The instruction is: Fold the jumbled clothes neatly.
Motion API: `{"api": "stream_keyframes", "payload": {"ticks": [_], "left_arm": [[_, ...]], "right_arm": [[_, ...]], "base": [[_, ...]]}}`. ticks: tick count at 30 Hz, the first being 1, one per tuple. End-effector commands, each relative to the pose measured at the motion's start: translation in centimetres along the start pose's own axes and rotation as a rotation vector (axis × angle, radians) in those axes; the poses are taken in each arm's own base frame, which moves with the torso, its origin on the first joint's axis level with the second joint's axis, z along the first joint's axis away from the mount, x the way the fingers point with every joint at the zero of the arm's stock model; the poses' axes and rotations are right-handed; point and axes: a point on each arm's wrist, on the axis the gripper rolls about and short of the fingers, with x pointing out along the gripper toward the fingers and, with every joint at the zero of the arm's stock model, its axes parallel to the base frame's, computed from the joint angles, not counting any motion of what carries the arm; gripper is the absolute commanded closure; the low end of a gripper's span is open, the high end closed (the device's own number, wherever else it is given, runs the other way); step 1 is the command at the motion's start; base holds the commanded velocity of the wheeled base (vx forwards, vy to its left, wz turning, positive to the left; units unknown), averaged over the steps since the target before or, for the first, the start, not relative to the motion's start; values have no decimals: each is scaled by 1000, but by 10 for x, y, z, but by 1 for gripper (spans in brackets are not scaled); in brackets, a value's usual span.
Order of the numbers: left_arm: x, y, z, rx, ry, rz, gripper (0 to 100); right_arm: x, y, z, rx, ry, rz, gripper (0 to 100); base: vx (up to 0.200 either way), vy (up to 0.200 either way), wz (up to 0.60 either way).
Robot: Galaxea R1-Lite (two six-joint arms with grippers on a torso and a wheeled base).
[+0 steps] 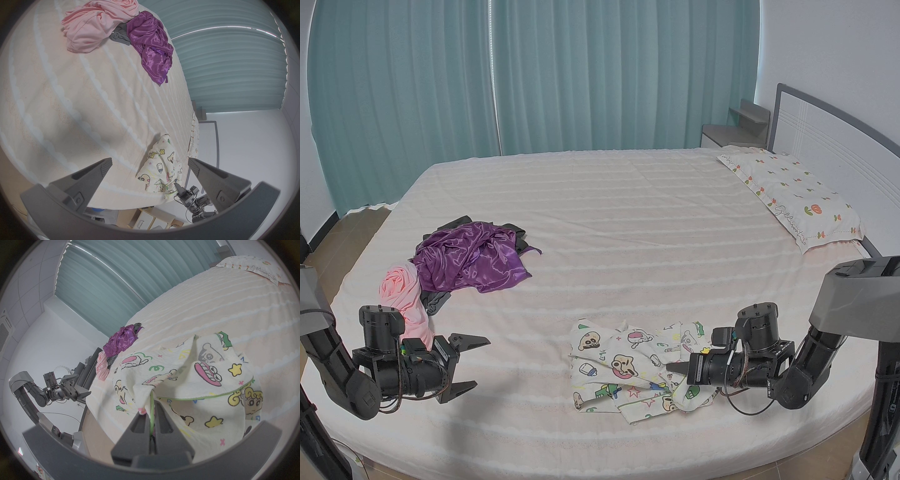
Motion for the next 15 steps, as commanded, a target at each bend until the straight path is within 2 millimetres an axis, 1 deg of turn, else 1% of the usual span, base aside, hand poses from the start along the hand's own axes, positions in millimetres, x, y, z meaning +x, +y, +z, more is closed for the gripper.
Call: {"api": "stream_keyframes", "payload": {"ticks": [1,6,11,14,15], "left_arm": [[0,0,0,0,0,0,0],[0,0,0,0,1,1,0],[0,0,0,0,0,0,0],[0,0,0,-1,0,1,0],[0,0,0,-1,0,1,0]], "right_arm": [[6,-1,-2,-11,1,9,0],[6,-2,-5,-4,-6,15,0],[3,-3,-2,3,-19,14,0],[8,-4,5,57,-56,32,0],[12,-4,6,89,-66,42,0]], "base": [[0,0,0],[0,0,0],[0,0,0],[0,0,0],[0,0,0]]}}
